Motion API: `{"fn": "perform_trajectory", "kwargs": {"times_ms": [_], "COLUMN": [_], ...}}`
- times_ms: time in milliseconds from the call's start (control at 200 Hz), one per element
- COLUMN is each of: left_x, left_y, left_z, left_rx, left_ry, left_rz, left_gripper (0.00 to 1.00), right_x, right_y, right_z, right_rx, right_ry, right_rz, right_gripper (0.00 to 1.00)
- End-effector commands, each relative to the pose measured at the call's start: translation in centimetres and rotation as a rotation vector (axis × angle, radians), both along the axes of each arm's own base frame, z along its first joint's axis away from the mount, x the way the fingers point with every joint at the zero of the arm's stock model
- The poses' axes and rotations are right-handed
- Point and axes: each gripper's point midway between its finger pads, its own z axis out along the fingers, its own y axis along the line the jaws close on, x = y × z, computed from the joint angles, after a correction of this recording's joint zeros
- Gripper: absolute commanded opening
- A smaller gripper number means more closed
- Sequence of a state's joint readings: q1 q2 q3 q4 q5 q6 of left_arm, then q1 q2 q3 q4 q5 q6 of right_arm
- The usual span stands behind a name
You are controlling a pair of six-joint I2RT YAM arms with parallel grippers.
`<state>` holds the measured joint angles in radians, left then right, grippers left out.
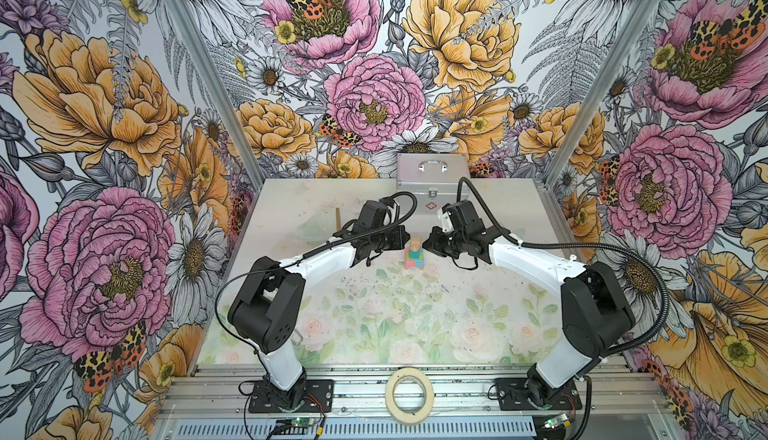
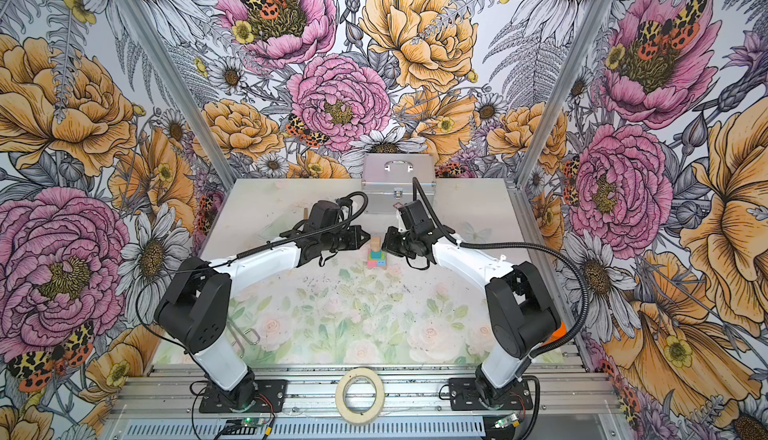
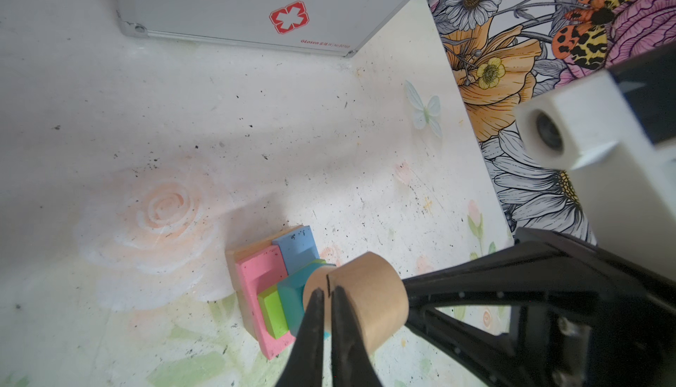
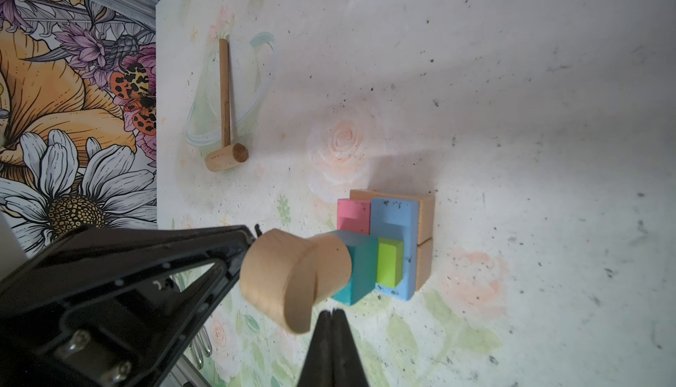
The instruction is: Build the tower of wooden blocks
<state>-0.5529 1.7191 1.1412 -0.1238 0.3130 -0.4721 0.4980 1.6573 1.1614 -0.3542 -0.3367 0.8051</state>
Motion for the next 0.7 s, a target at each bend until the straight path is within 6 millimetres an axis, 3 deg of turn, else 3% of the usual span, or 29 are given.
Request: {"fn": "perform_trajectory", "kwargs": {"times_ms": [0,696], "left_x": [0.1,-0.1], "left_y": [-1.1,0.2], "left_z": [1.0,1.9], "left_rx": [-0.027,0.010], "left_ry": [-0.014,-0.040], "left_rz": [-0.034,0.009], "left_gripper": [0.09,0.09], "right_x": [0.8,2.0], "right_y": [0.5,-0.9], "right_z": [2.1,2.9], "right_rx": [0.028,0.020], "right_ry": [-0.057,-0.084], "right_rz": [-0.012,-0.056], "right_gripper": [0.00,0.00]}}
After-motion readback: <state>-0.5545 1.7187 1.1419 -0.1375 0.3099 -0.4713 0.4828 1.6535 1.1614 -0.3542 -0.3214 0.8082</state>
